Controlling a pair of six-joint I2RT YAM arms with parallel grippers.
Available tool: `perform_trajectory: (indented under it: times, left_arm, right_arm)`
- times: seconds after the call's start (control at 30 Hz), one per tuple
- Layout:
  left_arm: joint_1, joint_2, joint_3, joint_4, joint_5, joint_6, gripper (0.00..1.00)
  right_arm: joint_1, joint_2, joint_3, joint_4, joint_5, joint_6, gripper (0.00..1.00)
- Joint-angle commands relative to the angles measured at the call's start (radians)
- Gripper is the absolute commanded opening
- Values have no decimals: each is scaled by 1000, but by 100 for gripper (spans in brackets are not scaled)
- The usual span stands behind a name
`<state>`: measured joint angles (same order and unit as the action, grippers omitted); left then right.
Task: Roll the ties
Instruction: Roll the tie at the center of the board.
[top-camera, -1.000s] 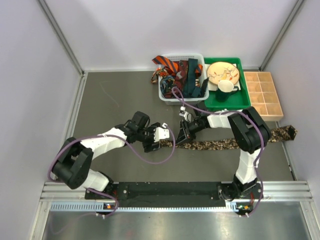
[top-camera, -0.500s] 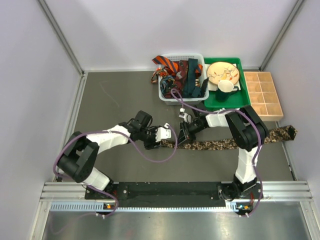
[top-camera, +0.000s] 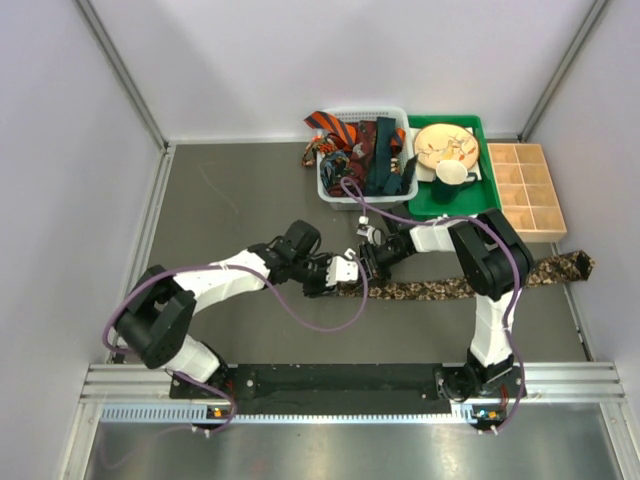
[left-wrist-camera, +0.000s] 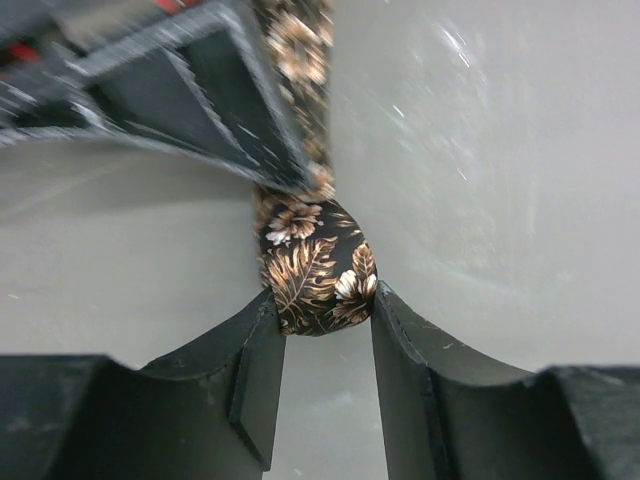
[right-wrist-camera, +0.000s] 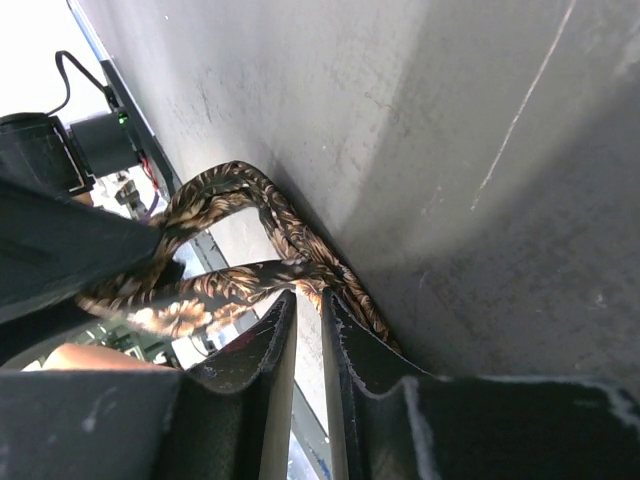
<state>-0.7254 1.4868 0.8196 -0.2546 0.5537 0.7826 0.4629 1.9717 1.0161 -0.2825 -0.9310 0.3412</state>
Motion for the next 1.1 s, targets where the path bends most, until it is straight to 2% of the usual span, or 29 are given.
perform_trajectory:
  times: [0.0,0.33,0.63,0.87,1.07]
  left_arm:
    - [-12,62,105,67,17,-118,43]
    - [-71,174,171,60,-44,-121,40]
    - [-77,208,197,22,-84,-105,40]
    - [-89,257,248,-5,-89,-105,41]
    - [-98,285,269,-15,-84,-100,42]
  right_arm:
    - [11,21,21,-1,83,-42,17]
    - [-9,-63,36,-104,83,-116,18]
    - [-104,-226,-16,-307,69,-243,35]
    - [-124,-241,-50,-196,-40,-159,58]
    - [-124,-169,-30,-89,-101,-87,58]
